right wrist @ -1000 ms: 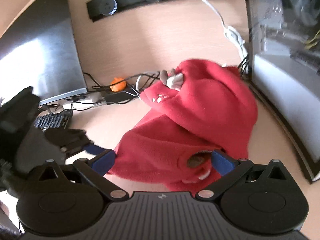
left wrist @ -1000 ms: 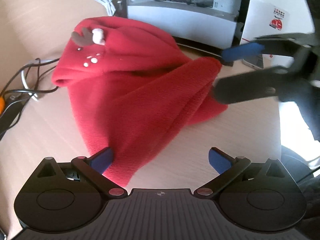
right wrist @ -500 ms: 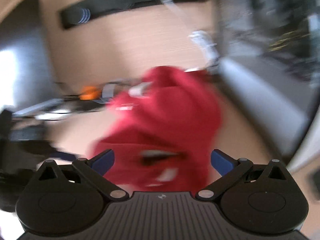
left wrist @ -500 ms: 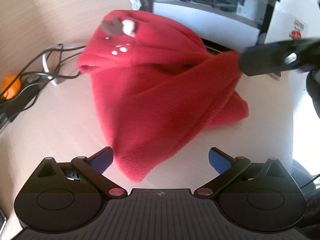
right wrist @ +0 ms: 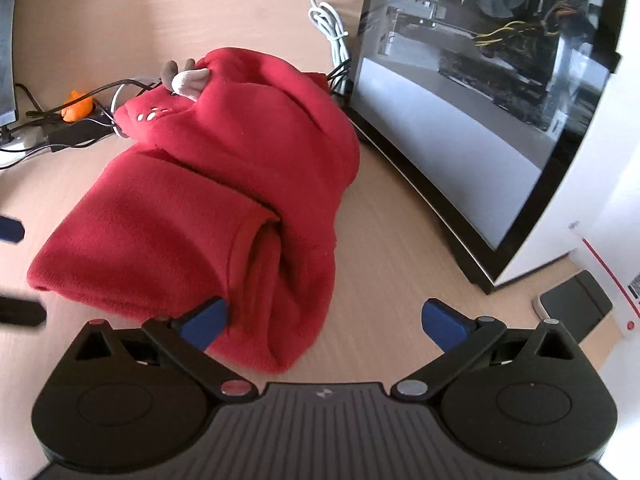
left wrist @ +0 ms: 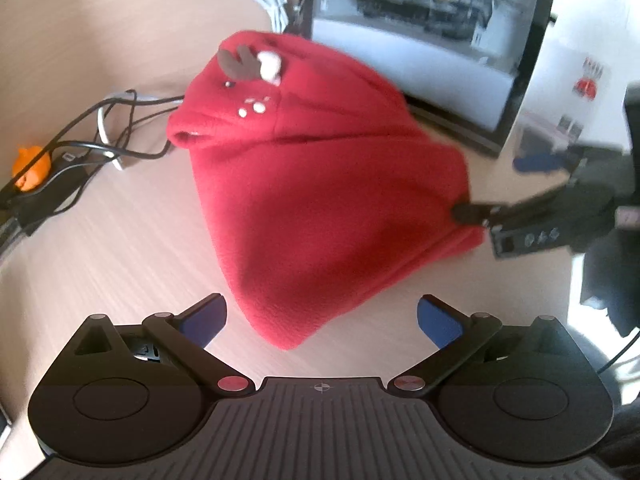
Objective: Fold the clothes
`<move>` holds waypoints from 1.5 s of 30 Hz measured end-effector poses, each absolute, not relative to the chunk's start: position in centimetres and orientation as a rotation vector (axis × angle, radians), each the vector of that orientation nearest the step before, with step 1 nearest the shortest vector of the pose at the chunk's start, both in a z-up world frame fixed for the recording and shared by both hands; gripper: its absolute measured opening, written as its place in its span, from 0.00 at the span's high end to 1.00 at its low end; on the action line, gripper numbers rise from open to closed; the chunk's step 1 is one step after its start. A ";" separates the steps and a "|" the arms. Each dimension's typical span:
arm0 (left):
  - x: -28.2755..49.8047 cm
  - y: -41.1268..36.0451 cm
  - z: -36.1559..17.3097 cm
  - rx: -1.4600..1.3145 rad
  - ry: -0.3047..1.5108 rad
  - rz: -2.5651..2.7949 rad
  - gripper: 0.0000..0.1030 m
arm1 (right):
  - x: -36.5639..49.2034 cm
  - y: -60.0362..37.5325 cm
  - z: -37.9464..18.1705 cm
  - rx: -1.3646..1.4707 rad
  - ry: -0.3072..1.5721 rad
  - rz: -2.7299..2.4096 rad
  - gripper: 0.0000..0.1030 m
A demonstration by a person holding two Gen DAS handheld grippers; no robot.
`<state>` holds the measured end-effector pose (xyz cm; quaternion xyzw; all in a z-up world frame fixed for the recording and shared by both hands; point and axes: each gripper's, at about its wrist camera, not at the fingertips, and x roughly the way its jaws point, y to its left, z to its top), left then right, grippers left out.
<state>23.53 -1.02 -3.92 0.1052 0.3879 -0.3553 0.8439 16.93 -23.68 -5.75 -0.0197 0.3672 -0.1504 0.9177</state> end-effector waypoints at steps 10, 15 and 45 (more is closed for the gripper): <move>26.4 -3.1 -5.5 0.214 0.831 -0.551 0.00 | 17.6 -23.1 -2.8 -0.067 0.643 -0.368 0.00; 24.8 -4.0 -6.0 0.315 0.781 -0.564 0.00 | 18.2 -23.3 -6.3 -0.104 0.761 -0.418 0.00; 10.1 5.0 -4.9 0.126 0.635 -0.481 0.00 | 2.0 -15.1 -6.2 0.248 0.659 -0.404 0.00</move>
